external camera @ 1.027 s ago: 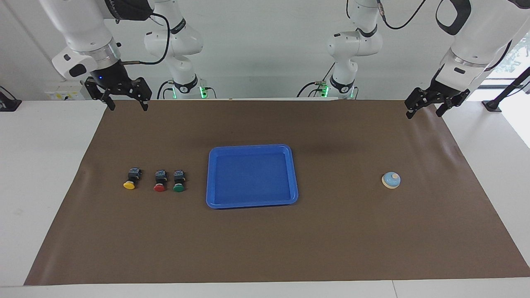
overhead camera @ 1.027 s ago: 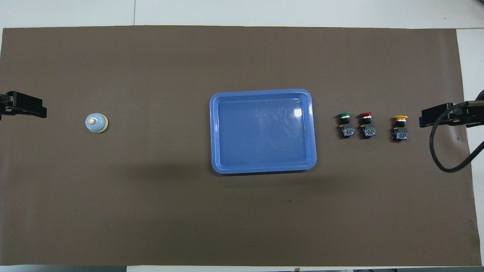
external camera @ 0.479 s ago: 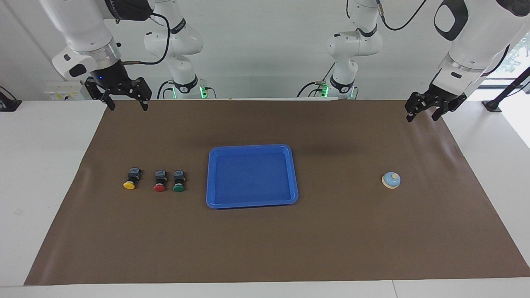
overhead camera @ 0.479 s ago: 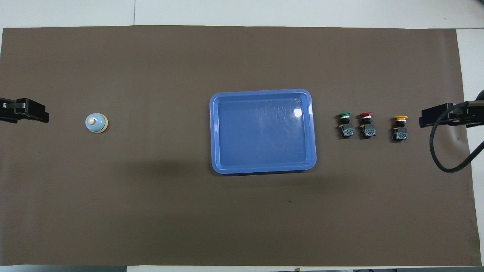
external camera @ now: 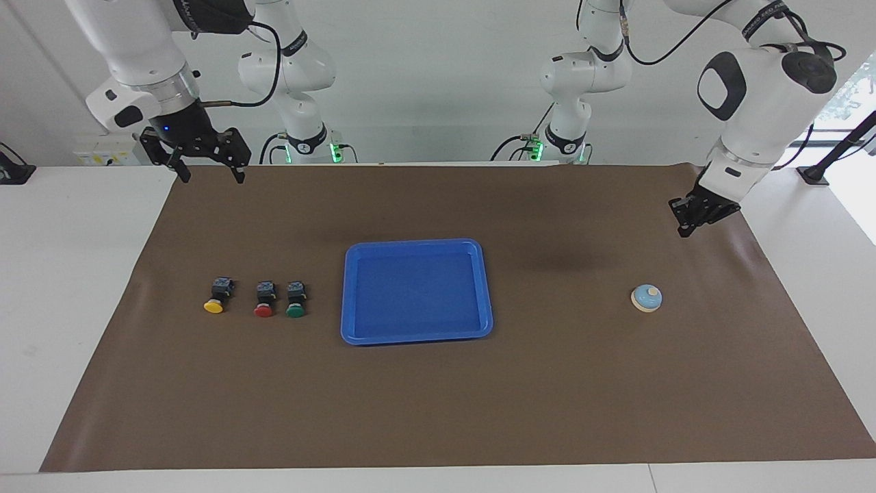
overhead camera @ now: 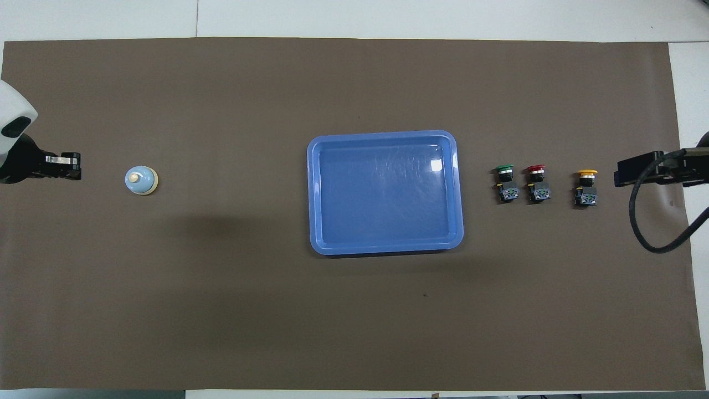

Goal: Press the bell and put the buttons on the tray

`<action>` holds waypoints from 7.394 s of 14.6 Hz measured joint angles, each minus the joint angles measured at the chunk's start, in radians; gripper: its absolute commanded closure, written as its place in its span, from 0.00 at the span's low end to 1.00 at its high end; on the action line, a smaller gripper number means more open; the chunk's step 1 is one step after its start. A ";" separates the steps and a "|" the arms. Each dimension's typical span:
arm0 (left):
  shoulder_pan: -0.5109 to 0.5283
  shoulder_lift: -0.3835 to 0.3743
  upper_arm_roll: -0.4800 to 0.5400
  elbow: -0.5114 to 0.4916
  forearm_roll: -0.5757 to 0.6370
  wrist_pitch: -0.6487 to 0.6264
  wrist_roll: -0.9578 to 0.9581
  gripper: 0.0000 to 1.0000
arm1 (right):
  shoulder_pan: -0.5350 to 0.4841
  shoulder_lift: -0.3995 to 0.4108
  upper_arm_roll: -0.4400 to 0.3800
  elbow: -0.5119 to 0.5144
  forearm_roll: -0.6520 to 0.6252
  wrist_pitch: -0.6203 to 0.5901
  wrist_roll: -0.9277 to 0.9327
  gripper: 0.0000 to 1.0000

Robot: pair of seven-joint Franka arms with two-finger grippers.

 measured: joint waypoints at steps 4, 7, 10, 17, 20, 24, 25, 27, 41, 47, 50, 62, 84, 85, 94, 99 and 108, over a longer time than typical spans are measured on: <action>0.007 0.112 0.000 -0.070 0.000 0.204 0.001 1.00 | 0.000 0.000 0.000 0.000 0.000 0.000 0.000 0.00; 0.008 0.160 0.000 -0.122 0.000 0.311 0.001 1.00 | 0.000 0.000 0.000 0.000 0.000 0.000 0.000 0.00; 0.009 0.170 0.000 -0.132 0.000 0.337 0.001 1.00 | 0.000 0.000 0.000 0.000 0.000 0.000 0.000 0.00; 0.009 0.182 -0.001 -0.225 0.000 0.466 0.001 1.00 | 0.000 0.000 0.000 0.000 0.000 0.000 0.000 0.00; 0.009 0.176 -0.002 -0.231 0.000 0.473 0.001 1.00 | 0.000 0.000 0.000 0.000 0.000 0.000 0.000 0.00; 0.012 0.180 0.002 -0.113 0.000 0.285 0.001 0.71 | 0.000 0.000 0.000 0.000 0.000 0.000 0.000 0.00; 0.012 0.179 0.003 -0.030 0.000 0.180 0.001 0.40 | 0.000 0.000 0.000 0.000 0.000 0.000 0.000 0.00; 0.012 0.159 0.002 0.190 0.000 -0.073 0.001 0.00 | 0.000 0.000 0.000 0.000 0.000 0.000 0.000 0.00; 0.014 -0.069 0.007 0.277 0.000 -0.448 0.000 0.00 | 0.000 0.000 0.000 0.000 0.000 0.000 0.000 0.00; 0.012 -0.056 -0.002 0.280 -0.001 -0.446 0.000 0.00 | 0.000 0.000 0.000 0.000 0.000 0.000 0.000 0.00; -0.002 -0.037 -0.007 0.292 -0.002 -0.447 0.000 0.00 | 0.000 0.000 0.000 0.000 0.000 0.000 0.000 0.00; -0.051 0.003 -0.008 0.264 -0.004 -0.445 -0.051 0.00 | 0.004 0.000 0.002 0.000 0.000 -0.025 0.000 0.00; -0.051 -0.028 0.000 0.261 -0.004 -0.443 -0.052 0.00 | -0.169 0.241 -0.007 -0.306 0.000 0.612 -0.095 0.00; -0.051 -0.028 0.000 0.261 -0.004 -0.443 -0.052 0.00 | -0.174 0.253 -0.007 -0.341 0.000 0.652 -0.095 0.00; -0.051 -0.028 0.000 0.261 -0.004 -0.442 -0.052 0.00 | -0.199 0.294 -0.006 -0.457 0.000 0.701 -0.103 0.00; -0.051 -0.028 0.000 0.261 -0.004 -0.442 -0.052 0.00 | -0.216 0.294 -0.007 -0.495 0.000 0.728 -0.124 0.19; -0.051 -0.028 0.000 0.261 -0.004 -0.442 -0.052 0.00 | -0.218 0.293 0.001 -0.493 0.000 0.747 -0.129 1.00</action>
